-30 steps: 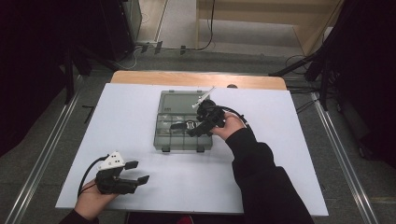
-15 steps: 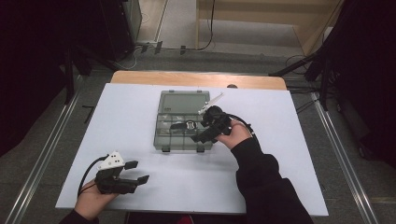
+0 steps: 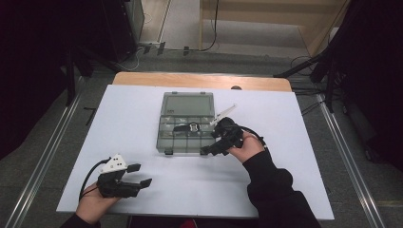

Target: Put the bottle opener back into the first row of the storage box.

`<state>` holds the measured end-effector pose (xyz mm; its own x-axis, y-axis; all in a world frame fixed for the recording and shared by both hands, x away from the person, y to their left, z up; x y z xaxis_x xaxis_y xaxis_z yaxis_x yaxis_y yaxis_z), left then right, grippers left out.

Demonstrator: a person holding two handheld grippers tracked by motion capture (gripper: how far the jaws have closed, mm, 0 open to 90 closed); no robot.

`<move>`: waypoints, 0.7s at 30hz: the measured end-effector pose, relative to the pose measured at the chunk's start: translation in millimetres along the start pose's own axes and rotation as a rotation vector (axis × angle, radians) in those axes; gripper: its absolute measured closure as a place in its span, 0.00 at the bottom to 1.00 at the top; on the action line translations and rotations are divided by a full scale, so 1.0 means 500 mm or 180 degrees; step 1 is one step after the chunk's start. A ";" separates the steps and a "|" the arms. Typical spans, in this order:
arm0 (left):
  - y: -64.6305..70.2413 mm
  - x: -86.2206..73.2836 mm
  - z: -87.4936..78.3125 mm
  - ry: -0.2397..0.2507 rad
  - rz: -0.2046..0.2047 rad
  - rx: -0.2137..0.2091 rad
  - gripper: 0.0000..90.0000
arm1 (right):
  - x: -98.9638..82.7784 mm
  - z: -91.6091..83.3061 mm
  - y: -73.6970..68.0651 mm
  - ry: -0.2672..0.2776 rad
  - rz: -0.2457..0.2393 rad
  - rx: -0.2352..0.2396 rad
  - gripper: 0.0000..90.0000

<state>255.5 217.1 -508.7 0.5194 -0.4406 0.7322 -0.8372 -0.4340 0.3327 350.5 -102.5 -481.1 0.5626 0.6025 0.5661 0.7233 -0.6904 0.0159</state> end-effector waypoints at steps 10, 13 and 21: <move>0.001 0.000 -0.001 0.0003 0.0007 0.0000 0.30 | -0.038 -0.019 -0.011 0.0054 0.0022 0.0003 0.27; 0.000 0.000 -0.001 -0.0003 0.0011 0.0001 0.30 | -0.047 -0.022 -0.012 0.0039 0.0045 0.0015 0.27; 0.000 0.000 -0.001 -0.0001 0.0009 0.0005 0.30 | -0.080 -0.037 -0.010 0.0076 0.0154 0.0052 0.26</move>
<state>255.4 217.4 -508.4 0.5172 -0.4421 0.7329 -0.8384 -0.4341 0.3298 316.8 -130.5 -488.6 0.5876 0.5587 0.5853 0.7020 -0.7118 -0.0253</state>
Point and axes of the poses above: each handheld gripper's, and its own axes: z roughly forward along the jaws, x roughly out of its top, y roughly to its right, the point moved 4 cm from there along z, roughly forward along the jaws, and after that the axes turned 15 degrees about -x, right-handed, at the moved point
